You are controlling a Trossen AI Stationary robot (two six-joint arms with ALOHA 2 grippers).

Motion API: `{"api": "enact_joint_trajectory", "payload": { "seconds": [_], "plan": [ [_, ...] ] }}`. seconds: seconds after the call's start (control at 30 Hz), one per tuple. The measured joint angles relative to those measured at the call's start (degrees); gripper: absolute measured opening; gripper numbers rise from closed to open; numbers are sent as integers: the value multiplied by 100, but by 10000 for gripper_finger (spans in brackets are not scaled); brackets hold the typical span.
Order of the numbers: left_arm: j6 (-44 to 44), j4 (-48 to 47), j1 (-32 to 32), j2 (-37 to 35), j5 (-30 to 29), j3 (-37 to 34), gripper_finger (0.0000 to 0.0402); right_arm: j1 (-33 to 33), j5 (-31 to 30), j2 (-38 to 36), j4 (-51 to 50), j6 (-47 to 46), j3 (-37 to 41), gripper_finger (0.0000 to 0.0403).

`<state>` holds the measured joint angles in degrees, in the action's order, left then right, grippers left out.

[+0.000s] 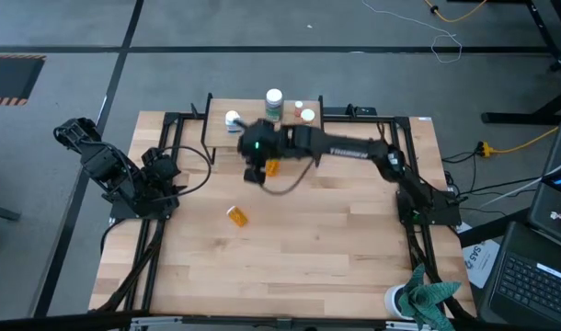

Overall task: Pick and place medicine bottles onto shelf by color
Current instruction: Put the pink bottle on the shelf

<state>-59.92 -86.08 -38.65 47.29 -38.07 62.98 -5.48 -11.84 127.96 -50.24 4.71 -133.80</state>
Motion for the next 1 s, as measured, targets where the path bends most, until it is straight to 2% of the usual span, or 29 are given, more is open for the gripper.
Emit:
{"api": "enact_joint_trajectory", "payload": {
  "seconds": [0.17, 0.3, 0.4, 0.7, 1.0],
  "plan": [
    [4, 0, 0, 0, -150, 0, 228, -643, 279, 28, 51, 13, 25, 114],
    [4, -2, 0, 0, -154, 0, 228, -1038, 897, 28, 79, -82, 25, 114],
    [4, 0, 0, 0, -199, 0, 228, -1246, 1050, 43, 92, -193, 25, 114],
    [4, 0, 0, 0, -321, 0, 228, -1392, 1172, 389, 218, -255, 27, 114],
    [4, 2, 0, 0, -305, 0, 228, -1392, 1157, 373, 348, -273, 27, 114]
  ]
}}
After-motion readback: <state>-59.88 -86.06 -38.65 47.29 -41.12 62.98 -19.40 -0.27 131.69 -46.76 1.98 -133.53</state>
